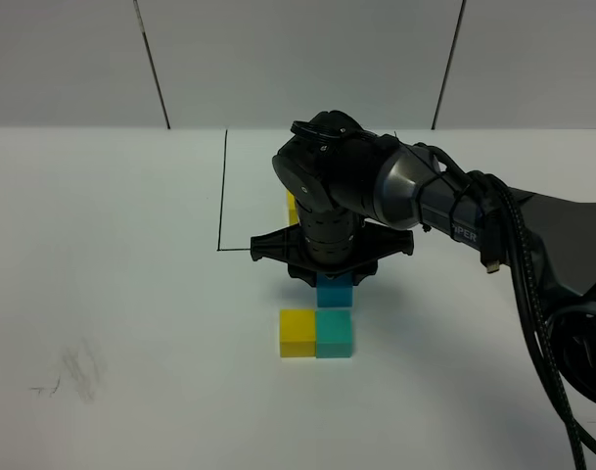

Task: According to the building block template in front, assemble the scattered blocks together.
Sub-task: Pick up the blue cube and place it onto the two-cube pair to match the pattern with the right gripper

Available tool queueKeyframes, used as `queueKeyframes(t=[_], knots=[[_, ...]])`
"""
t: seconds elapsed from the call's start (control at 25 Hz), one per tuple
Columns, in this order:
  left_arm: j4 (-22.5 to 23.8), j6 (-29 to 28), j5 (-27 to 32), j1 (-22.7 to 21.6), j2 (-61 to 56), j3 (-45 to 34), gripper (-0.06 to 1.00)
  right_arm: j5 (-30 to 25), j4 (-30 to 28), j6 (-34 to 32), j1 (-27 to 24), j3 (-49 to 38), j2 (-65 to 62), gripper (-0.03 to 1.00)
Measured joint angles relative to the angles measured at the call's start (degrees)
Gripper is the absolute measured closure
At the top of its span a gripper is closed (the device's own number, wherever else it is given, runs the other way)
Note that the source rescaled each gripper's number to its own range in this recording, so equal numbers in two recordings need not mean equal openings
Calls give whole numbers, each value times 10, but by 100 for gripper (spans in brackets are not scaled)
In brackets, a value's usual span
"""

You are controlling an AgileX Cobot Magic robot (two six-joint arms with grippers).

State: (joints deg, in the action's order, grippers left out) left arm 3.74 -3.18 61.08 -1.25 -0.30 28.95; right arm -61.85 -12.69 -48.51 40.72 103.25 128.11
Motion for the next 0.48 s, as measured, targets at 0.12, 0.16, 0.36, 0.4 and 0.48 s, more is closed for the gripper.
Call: queueKeyframes(t=[0.12, 0.16, 0.36, 0.4, 0.48], knots=[[0, 0, 0, 0, 0, 0, 58, 7, 1, -1, 0, -7, 0, 70], [0, 0, 0, 0, 0, 0, 58, 7, 1, -2, 0, -8, 2, 70], [0, 0, 0, 0, 0, 0, 58, 13, 8, -2, 0, -11, 7, 70], [0, 0, 0, 0, 0, 0, 58, 14, 9, -2, 0, -11, 7, 70], [0, 0, 0, 0, 0, 0, 58, 15, 10, -2, 0, -11, 8, 70]])
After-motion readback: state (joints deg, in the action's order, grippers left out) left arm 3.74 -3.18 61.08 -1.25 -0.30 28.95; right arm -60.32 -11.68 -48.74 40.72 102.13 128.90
